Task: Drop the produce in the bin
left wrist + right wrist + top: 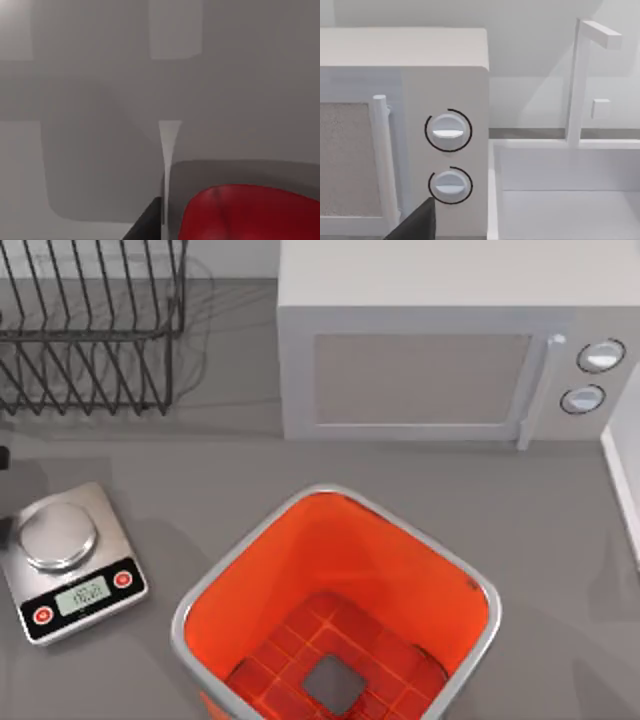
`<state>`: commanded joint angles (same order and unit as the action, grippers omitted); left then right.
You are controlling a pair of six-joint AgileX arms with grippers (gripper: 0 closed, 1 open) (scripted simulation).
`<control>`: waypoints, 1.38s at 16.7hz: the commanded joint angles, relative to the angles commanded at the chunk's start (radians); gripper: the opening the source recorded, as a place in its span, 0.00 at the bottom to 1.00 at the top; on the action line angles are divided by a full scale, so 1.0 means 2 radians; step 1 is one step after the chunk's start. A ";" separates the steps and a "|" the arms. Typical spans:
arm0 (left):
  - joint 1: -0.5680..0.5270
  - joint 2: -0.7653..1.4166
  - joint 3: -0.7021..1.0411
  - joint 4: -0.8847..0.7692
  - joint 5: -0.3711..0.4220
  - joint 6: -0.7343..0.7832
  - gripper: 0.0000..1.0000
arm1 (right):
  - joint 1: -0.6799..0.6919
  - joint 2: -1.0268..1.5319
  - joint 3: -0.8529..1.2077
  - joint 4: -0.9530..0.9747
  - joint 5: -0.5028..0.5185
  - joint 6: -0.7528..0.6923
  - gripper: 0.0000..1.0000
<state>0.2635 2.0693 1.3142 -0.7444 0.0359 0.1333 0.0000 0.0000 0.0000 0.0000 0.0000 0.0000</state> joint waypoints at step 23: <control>-0.015 -0.023 0.175 -0.112 -0.005 -0.016 0.00 | 0.000 0.000 0.000 0.000 0.000 0.000 1.00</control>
<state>0.2328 2.0233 1.6646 -0.9685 0.0256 0.1014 0.0000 0.0000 0.0000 0.0000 0.0000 0.0000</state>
